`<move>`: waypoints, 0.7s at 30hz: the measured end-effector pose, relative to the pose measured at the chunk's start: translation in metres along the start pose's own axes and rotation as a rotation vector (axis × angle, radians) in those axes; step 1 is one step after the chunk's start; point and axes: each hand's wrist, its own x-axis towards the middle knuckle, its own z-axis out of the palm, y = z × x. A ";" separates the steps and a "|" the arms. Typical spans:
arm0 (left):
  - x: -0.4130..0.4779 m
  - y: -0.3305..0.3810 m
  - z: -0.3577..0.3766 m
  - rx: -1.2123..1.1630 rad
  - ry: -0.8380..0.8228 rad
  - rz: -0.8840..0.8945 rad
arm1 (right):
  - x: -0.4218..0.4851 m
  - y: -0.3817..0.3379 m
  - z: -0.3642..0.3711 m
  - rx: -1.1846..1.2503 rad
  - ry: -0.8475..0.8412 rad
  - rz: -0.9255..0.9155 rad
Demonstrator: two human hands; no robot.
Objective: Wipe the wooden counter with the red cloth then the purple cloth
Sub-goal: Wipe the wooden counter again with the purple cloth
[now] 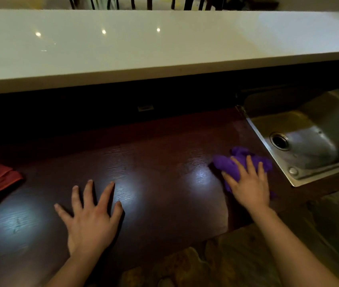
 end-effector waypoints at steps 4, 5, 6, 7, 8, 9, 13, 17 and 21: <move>-0.001 0.000 0.000 0.006 -0.006 0.007 | -0.004 -0.063 0.005 0.020 0.029 -0.042; -0.001 -0.001 0.000 0.010 -0.006 0.009 | -0.022 -0.085 0.011 0.008 0.055 -0.169; -0.002 -0.001 0.001 0.015 -0.008 0.009 | -0.044 -0.105 0.019 0.004 0.069 -0.326; -0.002 -0.002 0.001 0.019 -0.009 0.007 | -0.066 -0.117 0.027 0.007 0.050 -0.488; -0.002 -0.003 0.002 0.021 -0.010 0.008 | -0.079 -0.120 0.031 0.005 0.016 -0.621; -0.002 -0.004 0.002 0.023 -0.011 0.010 | -0.076 -0.112 0.029 0.012 -0.011 -0.706; -0.001 -0.005 0.004 0.041 -0.008 0.007 | 0.010 -0.035 0.010 -0.029 0.018 -0.439; 0.001 -0.003 0.004 0.052 -0.010 0.002 | 0.083 -0.027 -0.001 -0.010 0.007 -0.113; -0.001 0.000 0.001 0.052 -0.009 -0.007 | 0.084 -0.093 -0.005 0.082 0.024 -0.100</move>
